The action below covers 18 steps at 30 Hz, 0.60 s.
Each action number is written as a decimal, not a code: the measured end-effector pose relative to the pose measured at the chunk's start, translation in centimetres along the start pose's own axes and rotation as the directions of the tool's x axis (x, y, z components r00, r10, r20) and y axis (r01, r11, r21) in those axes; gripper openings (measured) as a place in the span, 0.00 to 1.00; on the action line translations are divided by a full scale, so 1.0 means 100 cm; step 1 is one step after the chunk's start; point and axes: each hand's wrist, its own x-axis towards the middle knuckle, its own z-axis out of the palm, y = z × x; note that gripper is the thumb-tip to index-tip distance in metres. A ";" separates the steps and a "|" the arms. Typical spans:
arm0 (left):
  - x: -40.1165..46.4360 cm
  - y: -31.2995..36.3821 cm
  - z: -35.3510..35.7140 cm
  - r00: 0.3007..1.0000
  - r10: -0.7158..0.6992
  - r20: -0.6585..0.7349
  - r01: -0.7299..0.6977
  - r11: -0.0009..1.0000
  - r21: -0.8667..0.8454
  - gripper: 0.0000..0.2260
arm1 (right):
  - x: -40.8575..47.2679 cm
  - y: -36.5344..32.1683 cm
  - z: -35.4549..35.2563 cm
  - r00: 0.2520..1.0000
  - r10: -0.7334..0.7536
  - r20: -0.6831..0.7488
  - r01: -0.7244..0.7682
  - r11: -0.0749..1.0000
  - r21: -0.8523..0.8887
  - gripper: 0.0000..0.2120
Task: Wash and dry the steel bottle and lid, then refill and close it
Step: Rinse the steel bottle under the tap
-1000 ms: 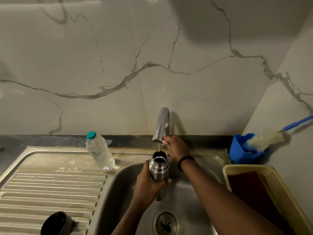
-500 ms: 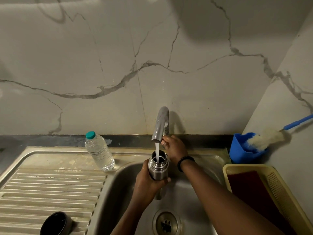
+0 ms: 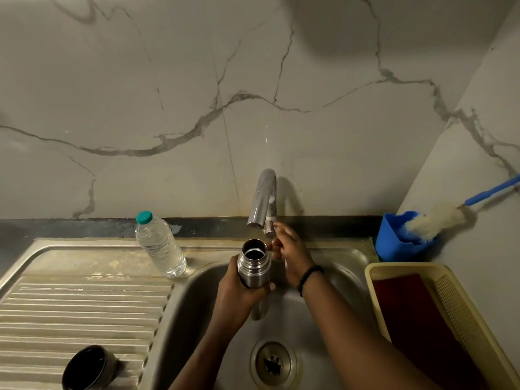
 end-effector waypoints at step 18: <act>-0.011 -0.028 -0.033 0.891 -0.005 0.455 -0.107 0.970 0.220 0.54 | -0.095 0.024 -0.001 0.938 -0.316 0.142 0.341 0.769 -0.541 0.33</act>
